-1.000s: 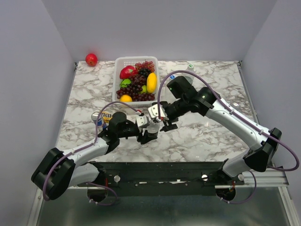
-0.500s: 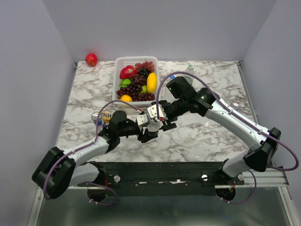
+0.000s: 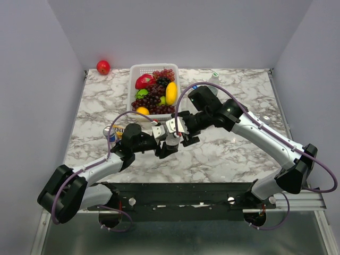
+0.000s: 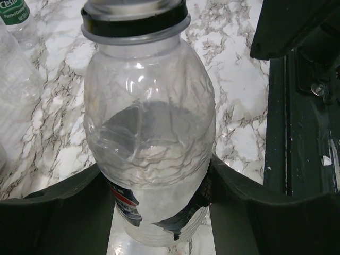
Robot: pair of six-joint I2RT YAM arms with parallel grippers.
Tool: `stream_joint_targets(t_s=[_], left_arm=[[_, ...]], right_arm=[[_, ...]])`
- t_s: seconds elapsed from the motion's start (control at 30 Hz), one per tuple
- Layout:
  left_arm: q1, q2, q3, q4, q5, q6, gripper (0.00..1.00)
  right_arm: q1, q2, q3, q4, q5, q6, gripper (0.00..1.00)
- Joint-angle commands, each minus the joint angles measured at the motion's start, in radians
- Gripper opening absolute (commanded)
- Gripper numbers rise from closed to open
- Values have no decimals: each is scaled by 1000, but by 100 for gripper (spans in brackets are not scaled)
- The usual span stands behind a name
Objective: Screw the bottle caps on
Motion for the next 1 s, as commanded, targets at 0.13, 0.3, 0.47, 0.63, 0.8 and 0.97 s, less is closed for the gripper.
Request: stream_joint_targets(t_s=[0.13, 0.3, 0.47, 0.63, 0.8, 0.97], left_arm=[[14, 11, 24, 55, -19, -24, 0], [14, 14, 21, 51, -34, -14, 0], [14, 14, 17, 58, -80, 14, 0], [11, 18, 9, 98, -140, 16, 0], [11, 26, 7, 126, -186, 0, 0], [10, 29, 6, 136, -195, -13, 0]], right_arm=[[8, 6, 5, -33, 35, 37, 80], [9, 12, 25, -35, 21, 52, 80], [11, 32, 54, -59, 38, 72, 80], [12, 81, 132, -112, 62, 155, 80], [11, 133, 209, -205, 87, 204, 80], [11, 136, 217, -213, 104, 236, 81]])
